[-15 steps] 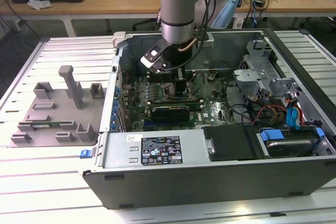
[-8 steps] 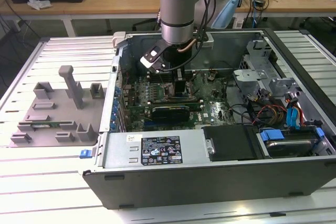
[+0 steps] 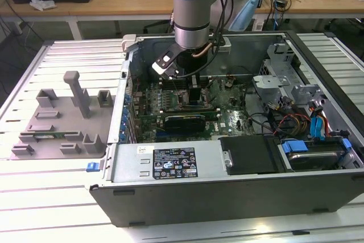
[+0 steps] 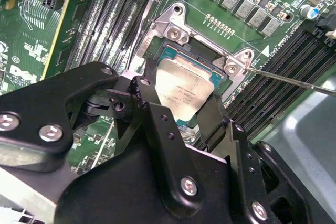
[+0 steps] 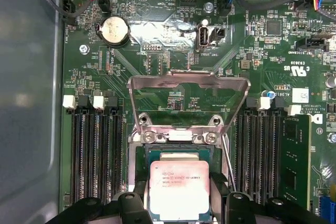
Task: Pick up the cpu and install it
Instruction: 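Place the cpu into insertion slot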
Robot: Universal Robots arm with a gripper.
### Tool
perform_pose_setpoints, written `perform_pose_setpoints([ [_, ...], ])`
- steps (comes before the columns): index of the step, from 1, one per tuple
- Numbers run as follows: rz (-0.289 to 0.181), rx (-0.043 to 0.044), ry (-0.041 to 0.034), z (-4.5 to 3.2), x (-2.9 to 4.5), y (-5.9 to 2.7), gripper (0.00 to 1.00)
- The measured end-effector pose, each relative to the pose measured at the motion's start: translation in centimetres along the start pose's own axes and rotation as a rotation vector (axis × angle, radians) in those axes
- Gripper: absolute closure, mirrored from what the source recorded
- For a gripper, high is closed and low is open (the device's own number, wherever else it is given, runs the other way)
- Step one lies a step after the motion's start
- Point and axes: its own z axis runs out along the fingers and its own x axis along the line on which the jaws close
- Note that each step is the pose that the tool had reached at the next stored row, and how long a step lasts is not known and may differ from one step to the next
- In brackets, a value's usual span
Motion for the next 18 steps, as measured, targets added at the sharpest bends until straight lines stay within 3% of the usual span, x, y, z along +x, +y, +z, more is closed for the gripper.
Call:
perform_pose_setpoints([
  [18,0.016,0.0003,-0.0004,0.06,0.00,0.29,0.45],
])
